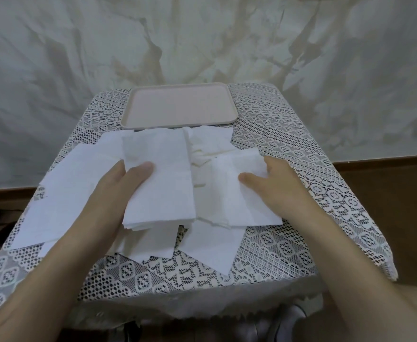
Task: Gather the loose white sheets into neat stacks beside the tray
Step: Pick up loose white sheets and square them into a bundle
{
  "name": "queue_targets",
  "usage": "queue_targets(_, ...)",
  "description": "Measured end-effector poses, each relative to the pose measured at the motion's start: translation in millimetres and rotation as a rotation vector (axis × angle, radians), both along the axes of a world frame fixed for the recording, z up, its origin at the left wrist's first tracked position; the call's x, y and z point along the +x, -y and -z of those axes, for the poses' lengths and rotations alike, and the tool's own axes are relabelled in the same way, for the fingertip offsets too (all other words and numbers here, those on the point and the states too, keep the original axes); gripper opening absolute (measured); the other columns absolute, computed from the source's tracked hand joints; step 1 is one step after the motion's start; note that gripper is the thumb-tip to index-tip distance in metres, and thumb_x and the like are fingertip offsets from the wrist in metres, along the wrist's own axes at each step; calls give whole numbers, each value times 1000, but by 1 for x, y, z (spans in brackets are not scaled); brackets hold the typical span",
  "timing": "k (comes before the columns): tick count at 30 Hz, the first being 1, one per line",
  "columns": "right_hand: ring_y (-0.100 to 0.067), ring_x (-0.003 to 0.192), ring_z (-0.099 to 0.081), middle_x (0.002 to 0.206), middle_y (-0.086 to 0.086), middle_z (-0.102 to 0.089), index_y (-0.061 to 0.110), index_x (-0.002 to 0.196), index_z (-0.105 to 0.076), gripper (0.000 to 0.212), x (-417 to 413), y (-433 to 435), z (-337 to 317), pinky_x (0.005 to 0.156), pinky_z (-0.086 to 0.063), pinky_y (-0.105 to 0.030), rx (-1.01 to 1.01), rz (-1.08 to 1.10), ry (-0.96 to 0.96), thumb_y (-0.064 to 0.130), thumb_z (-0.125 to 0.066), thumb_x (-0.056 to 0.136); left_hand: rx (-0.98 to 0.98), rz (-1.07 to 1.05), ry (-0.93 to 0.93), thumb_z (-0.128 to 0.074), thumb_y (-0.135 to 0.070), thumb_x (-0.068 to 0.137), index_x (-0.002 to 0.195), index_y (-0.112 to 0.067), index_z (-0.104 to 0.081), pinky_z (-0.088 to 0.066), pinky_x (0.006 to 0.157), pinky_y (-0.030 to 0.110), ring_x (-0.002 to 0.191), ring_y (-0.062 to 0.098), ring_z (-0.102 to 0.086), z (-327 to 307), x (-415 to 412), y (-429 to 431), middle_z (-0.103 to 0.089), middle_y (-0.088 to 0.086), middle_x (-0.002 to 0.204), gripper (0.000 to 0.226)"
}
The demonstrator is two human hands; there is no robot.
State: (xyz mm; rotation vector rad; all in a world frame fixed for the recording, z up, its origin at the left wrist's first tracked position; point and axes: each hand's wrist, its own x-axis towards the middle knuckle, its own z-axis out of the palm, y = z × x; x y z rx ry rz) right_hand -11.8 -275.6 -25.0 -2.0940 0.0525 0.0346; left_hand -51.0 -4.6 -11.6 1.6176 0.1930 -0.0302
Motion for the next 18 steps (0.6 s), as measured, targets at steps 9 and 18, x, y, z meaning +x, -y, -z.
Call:
queue_targets(9,-16,85,-76,95,5,-79,20,107,-72,13,-1,31,-19,72,-58,-34,257,-77,45,17,-70,95,25,-4,15,-66,-48,87,112,-28,-74,-53,91,47,95,23,-76,-3,-1,1,-81,3,106,33)
queue_targets(18,-9,71,-74,81,11,-76,24,93,-69,5,8,8,-13,59,-56,-24,129,-123,-60,20,-72,94,49,-43,12,-64,-47,90,110,-26,-74,-54,87,46,96,27,-77,-5,-3,-3,-81,2,103,31)
